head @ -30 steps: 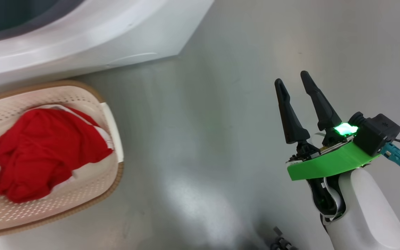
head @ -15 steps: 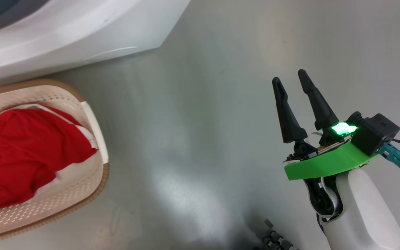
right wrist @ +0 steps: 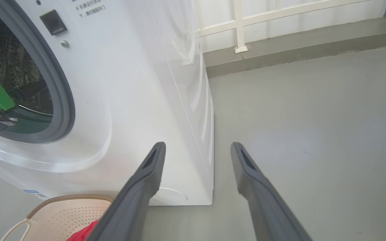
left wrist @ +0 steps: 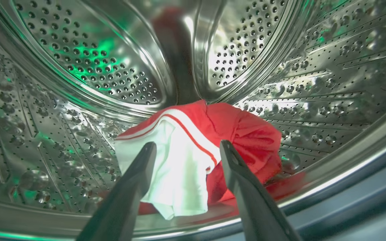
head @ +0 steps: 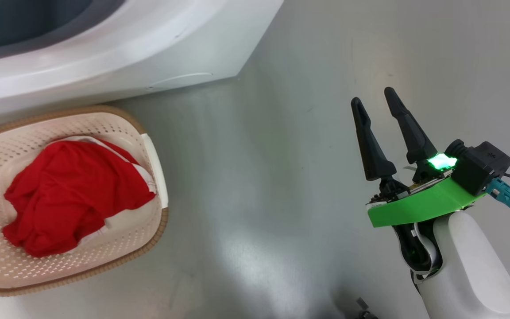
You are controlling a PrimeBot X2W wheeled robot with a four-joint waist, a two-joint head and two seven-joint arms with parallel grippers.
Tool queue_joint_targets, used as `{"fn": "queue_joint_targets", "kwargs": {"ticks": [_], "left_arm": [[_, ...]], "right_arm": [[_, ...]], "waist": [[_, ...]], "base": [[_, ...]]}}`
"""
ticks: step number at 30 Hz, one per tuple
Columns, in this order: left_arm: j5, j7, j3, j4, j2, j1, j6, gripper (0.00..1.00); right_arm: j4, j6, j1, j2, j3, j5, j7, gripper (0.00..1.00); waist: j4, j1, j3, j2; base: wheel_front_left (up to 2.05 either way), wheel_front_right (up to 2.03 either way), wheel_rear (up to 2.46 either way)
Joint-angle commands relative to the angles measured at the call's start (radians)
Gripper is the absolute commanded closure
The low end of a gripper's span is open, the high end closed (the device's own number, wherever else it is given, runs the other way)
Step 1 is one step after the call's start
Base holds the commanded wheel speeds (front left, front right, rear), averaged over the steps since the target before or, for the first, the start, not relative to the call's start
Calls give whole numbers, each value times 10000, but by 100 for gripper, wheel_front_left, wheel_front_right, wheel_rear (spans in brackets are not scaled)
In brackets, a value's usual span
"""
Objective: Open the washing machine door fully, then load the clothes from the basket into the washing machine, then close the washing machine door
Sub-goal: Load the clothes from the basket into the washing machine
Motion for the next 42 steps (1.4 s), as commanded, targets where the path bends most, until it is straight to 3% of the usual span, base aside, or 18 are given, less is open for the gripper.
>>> {"fn": "queue_joint_targets", "kwargs": {"ticks": [1, 22, 42], "left_arm": [[-41, -86, 149, -289, 393, 105, -11, 0], [110, -89, 1075, -3241, 129, 3550, -14, 0], [245, -89, 2200, -6213, -101, 7217, 329, 0]], "right_arm": [[-191, 16, 228, -40, 211, -12, -48, 0], [66, 16, 506, -294, 212, 209, -48, 0], [267, 16, 795, -566, 195, 374, -48, 0]], "waist": [[116, 0, -144, 0], [642, 0, -1326, 0], [1090, 0, -2474, 0]], "base": [[0, 0, 0], [0, 0, 0], [0, 0, 0]]}}
